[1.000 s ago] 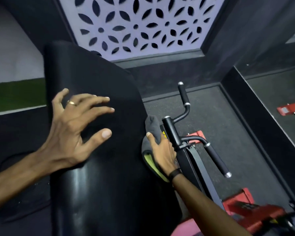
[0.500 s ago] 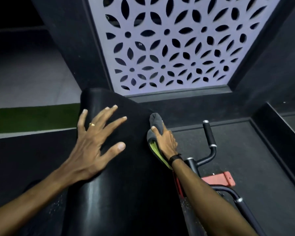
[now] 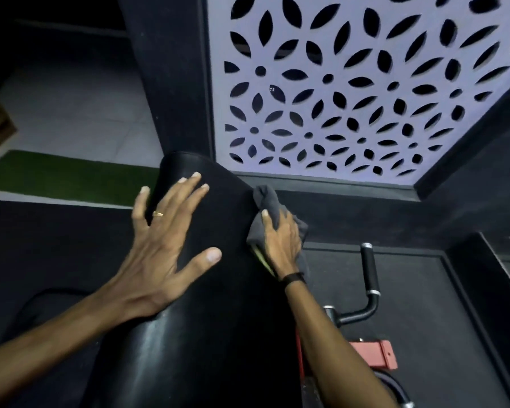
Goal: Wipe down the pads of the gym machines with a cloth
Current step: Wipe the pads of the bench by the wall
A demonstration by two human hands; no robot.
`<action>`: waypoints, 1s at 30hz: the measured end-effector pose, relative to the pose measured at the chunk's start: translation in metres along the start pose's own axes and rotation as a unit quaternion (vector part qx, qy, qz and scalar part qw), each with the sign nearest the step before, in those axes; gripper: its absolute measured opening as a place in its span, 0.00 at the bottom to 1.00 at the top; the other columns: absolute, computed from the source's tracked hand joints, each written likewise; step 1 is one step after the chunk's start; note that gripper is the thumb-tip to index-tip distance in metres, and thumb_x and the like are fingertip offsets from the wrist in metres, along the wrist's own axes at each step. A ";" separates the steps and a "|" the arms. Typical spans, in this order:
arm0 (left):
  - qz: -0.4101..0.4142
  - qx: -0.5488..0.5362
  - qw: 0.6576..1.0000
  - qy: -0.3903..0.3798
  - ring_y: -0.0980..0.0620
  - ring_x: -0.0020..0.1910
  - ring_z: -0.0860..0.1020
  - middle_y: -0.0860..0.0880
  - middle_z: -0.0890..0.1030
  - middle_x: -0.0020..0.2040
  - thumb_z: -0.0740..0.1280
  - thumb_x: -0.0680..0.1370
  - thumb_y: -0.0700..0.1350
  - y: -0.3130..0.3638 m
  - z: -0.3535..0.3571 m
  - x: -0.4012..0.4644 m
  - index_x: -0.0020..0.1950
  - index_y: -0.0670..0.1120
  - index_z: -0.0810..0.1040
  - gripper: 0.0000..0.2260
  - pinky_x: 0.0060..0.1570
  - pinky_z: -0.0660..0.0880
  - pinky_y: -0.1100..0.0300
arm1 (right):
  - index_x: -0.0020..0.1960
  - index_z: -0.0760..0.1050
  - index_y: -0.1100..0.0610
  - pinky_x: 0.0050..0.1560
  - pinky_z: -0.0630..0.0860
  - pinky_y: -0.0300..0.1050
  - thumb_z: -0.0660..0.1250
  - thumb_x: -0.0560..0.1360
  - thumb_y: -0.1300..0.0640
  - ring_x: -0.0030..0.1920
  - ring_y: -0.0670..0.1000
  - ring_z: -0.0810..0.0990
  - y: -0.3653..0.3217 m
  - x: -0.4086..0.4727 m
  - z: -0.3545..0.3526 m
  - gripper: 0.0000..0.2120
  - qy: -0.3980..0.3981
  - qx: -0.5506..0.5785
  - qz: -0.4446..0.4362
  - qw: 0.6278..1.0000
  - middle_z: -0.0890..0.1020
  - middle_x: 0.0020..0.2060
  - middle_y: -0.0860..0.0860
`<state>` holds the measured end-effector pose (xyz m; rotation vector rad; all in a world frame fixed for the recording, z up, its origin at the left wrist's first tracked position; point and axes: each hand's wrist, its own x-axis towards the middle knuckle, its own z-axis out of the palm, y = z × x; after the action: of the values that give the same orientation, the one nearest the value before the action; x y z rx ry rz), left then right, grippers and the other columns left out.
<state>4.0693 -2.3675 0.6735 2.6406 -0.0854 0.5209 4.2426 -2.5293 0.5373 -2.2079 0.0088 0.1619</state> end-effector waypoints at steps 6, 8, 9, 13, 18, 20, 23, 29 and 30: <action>-0.018 -0.027 0.999 0.025 0.53 0.82 0.49 0.52 0.51 0.83 0.55 0.79 0.65 0.002 -0.002 -0.001 0.82 0.46 0.54 0.37 0.76 0.32 0.42 | 0.69 0.73 0.57 0.67 0.66 0.56 0.58 0.81 0.37 0.68 0.64 0.72 -0.036 0.070 -0.006 0.28 -0.048 0.009 0.052 0.997 0.76 0.67 0.61; -0.019 -0.033 0.999 0.027 0.54 0.82 0.48 0.53 0.50 0.83 0.55 0.79 0.65 0.003 -0.003 -0.001 0.82 0.47 0.53 0.37 0.76 0.32 0.42 | 0.70 0.73 0.57 0.68 0.65 0.57 0.58 0.81 0.36 0.68 0.65 0.71 -0.042 0.074 -0.007 0.29 -0.066 -0.012 0.041 0.997 0.74 0.68 0.62; -0.020 -0.036 0.999 0.028 0.54 0.82 0.47 0.53 0.49 0.83 0.55 0.79 0.65 0.004 -0.003 0.000 0.82 0.47 0.53 0.37 0.75 0.32 0.42 | 0.70 0.72 0.57 0.68 0.64 0.57 0.58 0.81 0.36 0.69 0.66 0.71 -0.043 0.075 -0.007 0.29 -0.068 -0.018 0.035 0.997 0.74 0.69 0.62; -0.019 -0.041 0.998 0.034 0.54 0.82 0.47 0.54 0.48 0.83 0.54 0.79 0.66 0.003 -0.002 0.001 0.83 0.48 0.51 0.37 0.75 0.31 0.41 | 0.70 0.72 0.57 0.69 0.64 0.57 0.57 0.81 0.37 0.69 0.65 0.71 -0.066 0.073 -0.003 0.28 -0.081 -0.024 -0.013 0.996 0.75 0.68 0.61; -0.026 -0.040 0.998 0.048 0.53 0.82 0.47 0.53 0.49 0.83 0.55 0.79 0.66 0.003 -0.001 0.001 0.83 0.48 0.52 0.38 0.75 0.32 0.39 | 0.64 0.78 0.50 0.56 0.74 0.54 0.55 0.80 0.36 0.57 0.60 0.80 -0.162 0.061 0.023 0.25 -0.131 -0.020 -0.196 0.972 0.83 0.54 0.56; -0.031 -0.044 0.997 0.059 0.53 0.82 0.48 0.52 0.49 0.83 0.54 0.79 0.67 0.001 -0.001 0.001 0.82 0.47 0.52 0.38 0.75 0.33 0.38 | 0.67 0.76 0.47 0.59 0.74 0.55 0.56 0.79 0.35 0.59 0.59 0.79 -0.198 0.049 0.034 0.24 -0.143 -0.036 -0.257 0.955 0.83 0.58 0.56; -0.035 -0.042 0.996 0.075 0.52 0.82 0.49 0.51 0.49 0.83 0.54 0.79 0.66 0.000 -0.001 0.001 0.82 0.46 0.52 0.38 0.75 0.34 0.39 | 0.68 0.75 0.44 0.56 0.74 0.54 0.59 0.77 0.33 0.60 0.61 0.79 -0.223 0.032 0.049 0.24 -0.136 -0.133 -0.329 0.925 0.83 0.60 0.54; -0.052 -0.053 0.989 0.130 0.53 0.81 0.51 0.50 0.51 0.83 0.54 0.79 0.63 -0.001 -0.001 0.000 0.82 0.44 0.53 0.36 0.75 0.36 0.36 | 0.61 0.79 0.51 0.51 0.73 0.51 0.64 0.75 0.39 0.57 0.59 0.81 -0.248 0.021 0.060 0.22 -0.106 -0.268 -0.310 0.906 0.83 0.56 0.54; -0.062 -0.058 0.986 0.144 0.53 0.81 0.51 0.50 0.51 0.83 0.53 0.80 0.64 -0.002 0.000 0.000 0.82 0.45 0.53 0.36 0.75 0.37 0.35 | 0.60 0.79 0.53 0.52 0.73 0.51 0.64 0.75 0.40 0.56 0.59 0.81 -0.253 0.017 0.062 0.21 -0.103 -0.294 -0.310 0.898 0.83 0.56 0.54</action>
<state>4.0700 -2.3659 0.6723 2.4122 0.1329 0.8227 4.2692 -2.3269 0.7001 -2.6482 -0.9677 0.0379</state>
